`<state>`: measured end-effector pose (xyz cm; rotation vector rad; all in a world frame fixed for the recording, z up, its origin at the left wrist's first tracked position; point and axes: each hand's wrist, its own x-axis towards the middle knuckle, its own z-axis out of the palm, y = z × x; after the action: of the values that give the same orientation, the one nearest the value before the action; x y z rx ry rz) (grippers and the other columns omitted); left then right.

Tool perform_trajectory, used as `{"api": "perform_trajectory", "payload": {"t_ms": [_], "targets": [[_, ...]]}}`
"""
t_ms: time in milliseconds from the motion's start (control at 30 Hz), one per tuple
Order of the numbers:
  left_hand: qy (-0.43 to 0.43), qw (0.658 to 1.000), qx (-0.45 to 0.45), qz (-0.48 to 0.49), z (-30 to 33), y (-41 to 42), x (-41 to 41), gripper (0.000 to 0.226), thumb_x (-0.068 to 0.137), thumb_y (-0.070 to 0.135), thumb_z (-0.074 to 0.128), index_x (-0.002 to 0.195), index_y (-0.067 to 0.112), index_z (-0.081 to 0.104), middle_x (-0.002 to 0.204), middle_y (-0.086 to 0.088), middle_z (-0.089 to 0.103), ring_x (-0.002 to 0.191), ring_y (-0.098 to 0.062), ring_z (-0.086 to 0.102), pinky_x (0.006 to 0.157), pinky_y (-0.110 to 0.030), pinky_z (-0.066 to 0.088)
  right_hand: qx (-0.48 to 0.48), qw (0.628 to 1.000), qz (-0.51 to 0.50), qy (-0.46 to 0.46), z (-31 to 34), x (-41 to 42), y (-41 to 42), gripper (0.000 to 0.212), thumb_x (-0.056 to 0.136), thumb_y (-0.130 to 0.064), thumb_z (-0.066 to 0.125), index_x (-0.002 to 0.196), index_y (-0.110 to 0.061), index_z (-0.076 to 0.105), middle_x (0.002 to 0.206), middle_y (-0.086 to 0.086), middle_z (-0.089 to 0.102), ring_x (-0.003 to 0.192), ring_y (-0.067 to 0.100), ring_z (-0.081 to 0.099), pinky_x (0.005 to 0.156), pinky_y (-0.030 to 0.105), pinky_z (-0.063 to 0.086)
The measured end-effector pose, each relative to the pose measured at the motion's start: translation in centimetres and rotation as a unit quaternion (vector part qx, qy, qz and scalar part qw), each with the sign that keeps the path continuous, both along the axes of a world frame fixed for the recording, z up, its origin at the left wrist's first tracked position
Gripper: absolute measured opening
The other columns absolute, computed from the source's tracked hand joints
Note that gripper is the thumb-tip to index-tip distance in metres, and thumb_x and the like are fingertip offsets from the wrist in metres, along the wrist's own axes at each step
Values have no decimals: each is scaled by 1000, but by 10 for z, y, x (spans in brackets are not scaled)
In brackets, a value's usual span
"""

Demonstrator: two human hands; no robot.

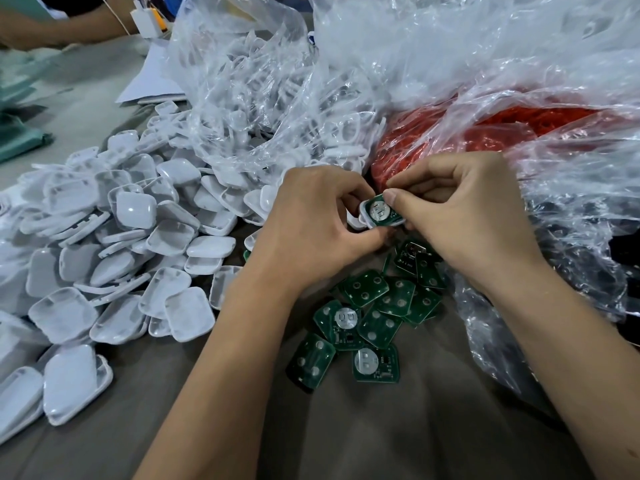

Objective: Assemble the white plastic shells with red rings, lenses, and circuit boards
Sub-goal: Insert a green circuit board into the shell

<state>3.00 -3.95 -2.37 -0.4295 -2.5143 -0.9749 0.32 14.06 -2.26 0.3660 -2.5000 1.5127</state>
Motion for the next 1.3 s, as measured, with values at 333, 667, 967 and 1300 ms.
{"api": "perform_trajectory", "payload": {"t_ms": [333,667,967,1300], "targets": [[-5,1000,24,2,0,-2,0,25,66,29,91,84,15,80,69,8,68,58,-10,61,56,-32,53,23,999,-18,33,4,7,-5,9,86,-21,86,94,-23,82,78,-14,75,68,-2,72,61,14,57],[-21,999,40,-5,2,-1,2,24,69,25,94,88,16,81,72,6,70,59,-11,60,55,-26,52,31,999,-37,19,5,5,-2,16,79,-28,91,88,-28,78,76,-11,72,65,7,70,59,27,60],[-92,977,186,-48,-2,-6,-1,39,72,16,93,108,15,79,92,0,77,76,-24,70,69,-45,63,-166,967,51,-189,8,-2,8,7,87,-12,82,83,-9,77,65,10,68,49,13,53,38,18,37],[-219,826,519,-32,-4,27,0,20,89,-2,75,108,-3,68,73,-8,70,57,-14,63,57,-21,57,-333,925,42,-178,13,7,-5,14,91,-1,74,81,-6,65,61,4,65,47,10,59,43,17,46]]}}
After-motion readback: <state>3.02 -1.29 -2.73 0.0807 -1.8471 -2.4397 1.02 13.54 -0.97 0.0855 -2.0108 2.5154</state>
